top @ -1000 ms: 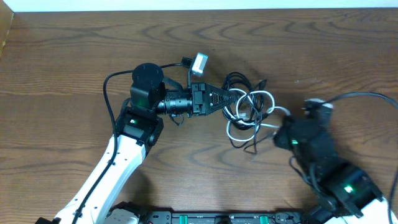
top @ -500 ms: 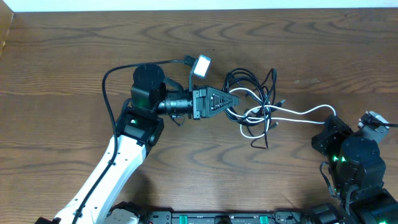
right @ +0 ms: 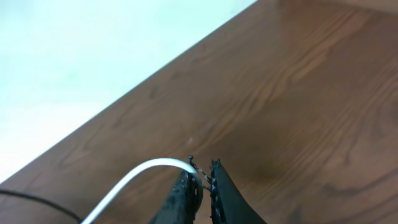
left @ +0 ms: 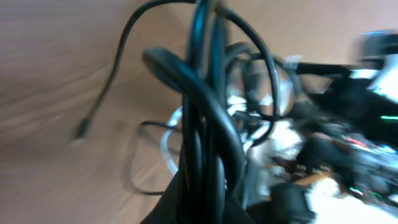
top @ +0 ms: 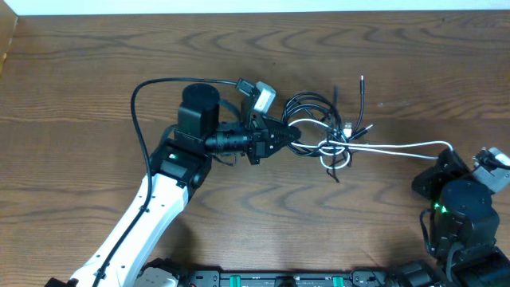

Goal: Untangle cables

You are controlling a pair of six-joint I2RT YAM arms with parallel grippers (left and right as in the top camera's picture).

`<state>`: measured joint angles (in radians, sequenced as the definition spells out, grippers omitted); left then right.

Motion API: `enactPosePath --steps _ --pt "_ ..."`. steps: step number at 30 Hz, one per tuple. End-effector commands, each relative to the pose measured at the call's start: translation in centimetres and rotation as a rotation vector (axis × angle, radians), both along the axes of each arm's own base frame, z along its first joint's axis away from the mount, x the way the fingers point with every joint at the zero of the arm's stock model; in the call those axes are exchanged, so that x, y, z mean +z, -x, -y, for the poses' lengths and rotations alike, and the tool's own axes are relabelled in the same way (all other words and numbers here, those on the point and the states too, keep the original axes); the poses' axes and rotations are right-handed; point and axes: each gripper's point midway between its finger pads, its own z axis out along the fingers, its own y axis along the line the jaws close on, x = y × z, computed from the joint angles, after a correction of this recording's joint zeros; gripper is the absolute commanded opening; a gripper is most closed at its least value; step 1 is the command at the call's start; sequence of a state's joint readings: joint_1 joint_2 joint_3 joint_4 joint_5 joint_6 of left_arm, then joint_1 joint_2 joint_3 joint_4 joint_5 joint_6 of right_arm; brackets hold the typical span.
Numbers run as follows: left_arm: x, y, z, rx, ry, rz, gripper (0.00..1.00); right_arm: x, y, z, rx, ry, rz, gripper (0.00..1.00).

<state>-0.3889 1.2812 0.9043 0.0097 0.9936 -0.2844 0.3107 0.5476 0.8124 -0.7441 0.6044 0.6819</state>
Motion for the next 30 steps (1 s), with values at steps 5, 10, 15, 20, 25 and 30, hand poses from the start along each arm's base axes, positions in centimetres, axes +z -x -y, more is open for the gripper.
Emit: enactPosePath --steps 5,10,15,20,25,30 --pt "-3.6 -6.4 -5.4 0.413 -0.304 0.113 0.08 6.3 2.4 4.1 -0.207 0.087 0.138 0.08" --pt "-3.5 -6.6 -5.4 0.412 -0.303 0.129 0.08 7.8 2.6 3.9 -0.171 0.118 0.147 0.08" --pt "-4.2 -7.8 -7.2 0.516 -0.382 0.142 0.08 8.9 2.9 4.0 -0.160 0.148 0.157 0.07" --pt "-4.6 -8.8 -8.9 0.613 -0.444 0.153 0.08 10.1 3.3 4.1 -0.163 0.136 0.185 0.07" --pt "-3.7 -7.3 -6.2 0.525 -0.272 0.014 0.08 9.5 1.8 0.3 0.068 0.052 0.181 0.11" --pt "-1.8 -4.1 -2.8 0.274 -0.132 -0.007 0.08 8.5 1.0 -5.3 0.377 -0.049 0.155 0.24"
